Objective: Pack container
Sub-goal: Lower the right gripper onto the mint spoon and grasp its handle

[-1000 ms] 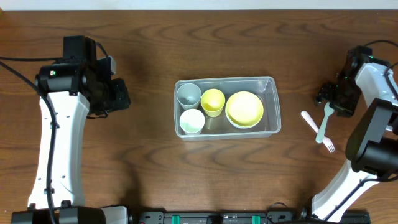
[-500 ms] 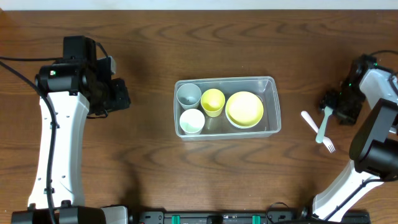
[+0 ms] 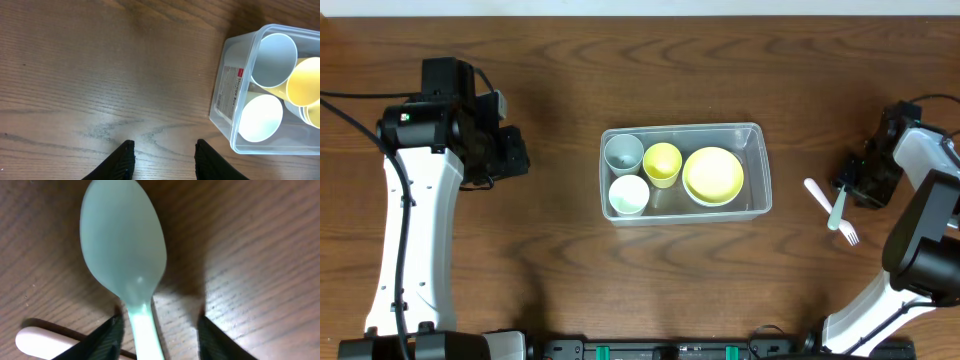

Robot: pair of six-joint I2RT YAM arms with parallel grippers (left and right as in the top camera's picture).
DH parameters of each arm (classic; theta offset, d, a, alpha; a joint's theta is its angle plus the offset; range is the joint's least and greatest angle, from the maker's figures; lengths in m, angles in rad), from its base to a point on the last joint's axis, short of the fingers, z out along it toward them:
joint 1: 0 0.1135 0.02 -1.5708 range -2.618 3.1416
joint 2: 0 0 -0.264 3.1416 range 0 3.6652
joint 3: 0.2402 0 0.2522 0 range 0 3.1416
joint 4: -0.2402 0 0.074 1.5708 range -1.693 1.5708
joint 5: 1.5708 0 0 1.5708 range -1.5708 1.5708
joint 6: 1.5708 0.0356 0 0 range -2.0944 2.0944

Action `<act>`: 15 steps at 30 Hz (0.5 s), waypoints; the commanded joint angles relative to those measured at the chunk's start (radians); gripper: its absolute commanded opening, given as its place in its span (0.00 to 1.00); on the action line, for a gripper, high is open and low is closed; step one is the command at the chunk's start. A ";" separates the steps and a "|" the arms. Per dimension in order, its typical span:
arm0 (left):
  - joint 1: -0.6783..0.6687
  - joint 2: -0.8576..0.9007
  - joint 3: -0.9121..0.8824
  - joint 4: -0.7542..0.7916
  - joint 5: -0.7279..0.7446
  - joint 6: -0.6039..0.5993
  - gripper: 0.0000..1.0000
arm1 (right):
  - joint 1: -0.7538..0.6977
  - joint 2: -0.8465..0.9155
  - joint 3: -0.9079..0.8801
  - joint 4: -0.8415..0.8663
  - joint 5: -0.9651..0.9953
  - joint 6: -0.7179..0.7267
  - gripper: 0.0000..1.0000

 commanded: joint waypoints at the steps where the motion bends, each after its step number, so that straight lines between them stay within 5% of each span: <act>1: -0.001 -0.011 -0.004 -0.002 0.002 -0.005 0.41 | 0.001 0.087 -0.075 -0.009 -0.040 0.010 0.44; 15: -0.001 -0.011 -0.004 -0.002 0.002 -0.005 0.40 | 0.001 0.087 -0.075 -0.020 -0.063 0.010 0.22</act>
